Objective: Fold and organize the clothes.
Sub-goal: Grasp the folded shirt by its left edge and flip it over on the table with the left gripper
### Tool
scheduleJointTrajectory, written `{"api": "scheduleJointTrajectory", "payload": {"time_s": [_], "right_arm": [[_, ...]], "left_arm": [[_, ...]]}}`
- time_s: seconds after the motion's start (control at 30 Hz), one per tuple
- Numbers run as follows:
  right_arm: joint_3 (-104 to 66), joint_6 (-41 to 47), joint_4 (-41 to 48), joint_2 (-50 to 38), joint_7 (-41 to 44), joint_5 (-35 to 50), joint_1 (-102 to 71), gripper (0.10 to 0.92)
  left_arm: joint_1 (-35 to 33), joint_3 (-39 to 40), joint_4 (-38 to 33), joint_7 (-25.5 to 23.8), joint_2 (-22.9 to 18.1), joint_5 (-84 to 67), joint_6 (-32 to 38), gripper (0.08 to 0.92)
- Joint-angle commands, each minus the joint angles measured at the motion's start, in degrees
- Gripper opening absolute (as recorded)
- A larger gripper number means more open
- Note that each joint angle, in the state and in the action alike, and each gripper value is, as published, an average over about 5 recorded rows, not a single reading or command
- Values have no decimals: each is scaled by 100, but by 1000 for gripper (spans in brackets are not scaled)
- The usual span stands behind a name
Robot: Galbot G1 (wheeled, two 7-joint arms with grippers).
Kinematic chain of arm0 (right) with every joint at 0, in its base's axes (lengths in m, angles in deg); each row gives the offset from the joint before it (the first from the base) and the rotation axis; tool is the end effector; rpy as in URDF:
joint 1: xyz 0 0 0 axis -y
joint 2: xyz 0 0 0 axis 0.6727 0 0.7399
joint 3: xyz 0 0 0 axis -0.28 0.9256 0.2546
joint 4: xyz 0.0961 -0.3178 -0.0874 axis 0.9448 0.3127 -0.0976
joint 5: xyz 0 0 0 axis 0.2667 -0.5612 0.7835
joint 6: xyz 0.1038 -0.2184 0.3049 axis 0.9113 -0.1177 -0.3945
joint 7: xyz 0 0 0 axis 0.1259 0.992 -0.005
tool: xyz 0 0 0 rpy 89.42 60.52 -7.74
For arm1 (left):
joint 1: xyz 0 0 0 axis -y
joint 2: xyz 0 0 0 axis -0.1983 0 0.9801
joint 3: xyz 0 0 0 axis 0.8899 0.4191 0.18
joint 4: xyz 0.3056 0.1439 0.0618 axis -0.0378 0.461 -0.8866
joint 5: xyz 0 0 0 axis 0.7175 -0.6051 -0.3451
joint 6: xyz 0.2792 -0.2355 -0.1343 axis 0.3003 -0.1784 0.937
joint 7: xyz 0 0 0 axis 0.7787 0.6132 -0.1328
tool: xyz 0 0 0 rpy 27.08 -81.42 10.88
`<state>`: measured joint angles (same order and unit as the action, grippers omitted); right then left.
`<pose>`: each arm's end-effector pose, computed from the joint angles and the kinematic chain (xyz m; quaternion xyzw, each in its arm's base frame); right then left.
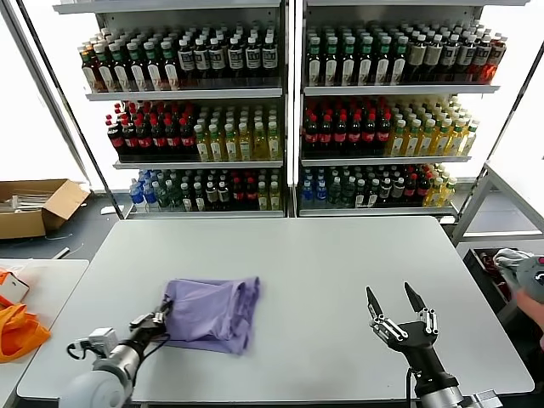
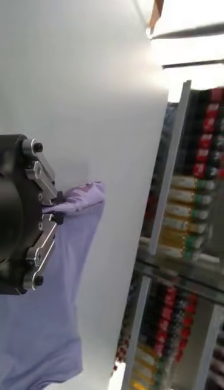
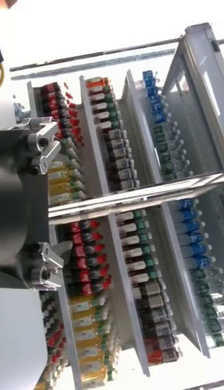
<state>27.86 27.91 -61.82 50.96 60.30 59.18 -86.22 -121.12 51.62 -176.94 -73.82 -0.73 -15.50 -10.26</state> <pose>0.1828 -0.0617 -0.2559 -0.1103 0.9880 0.1010 0.0373 0.2832 0.1436 -0.3097 -0.0070 -0.9688 0.1075 0.2231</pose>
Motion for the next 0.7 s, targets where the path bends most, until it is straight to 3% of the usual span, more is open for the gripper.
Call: {"api": "scheduleJointTrajectory", "payload": {"time_s": [0.03, 0.2, 0.37, 0.53, 0.7], "right_arm": [[10, -10, 10, -29, 7, 54, 5, 823], [64, -14, 37, -64, 3, 51, 62, 823], [94, -19, 41, -29, -1, 44, 116, 823], [51, -57, 37, 37, 14, 30, 61, 823], [-69, -87, -29, 83, 24, -9, -131, 823]], "left_arm": [[-262, -2264, 126, -47, 477, -331, 127, 117], [-269, -2846, 86, -130, 1194, -350, -25, 117], [-243, -2578, -547, -57, 1406, -354, -104, 117], [-116, -1590, -1534, 50, 940, -150, -338, 117], [205, 498, -1886, 235, 290, 820, -324, 117]]}}
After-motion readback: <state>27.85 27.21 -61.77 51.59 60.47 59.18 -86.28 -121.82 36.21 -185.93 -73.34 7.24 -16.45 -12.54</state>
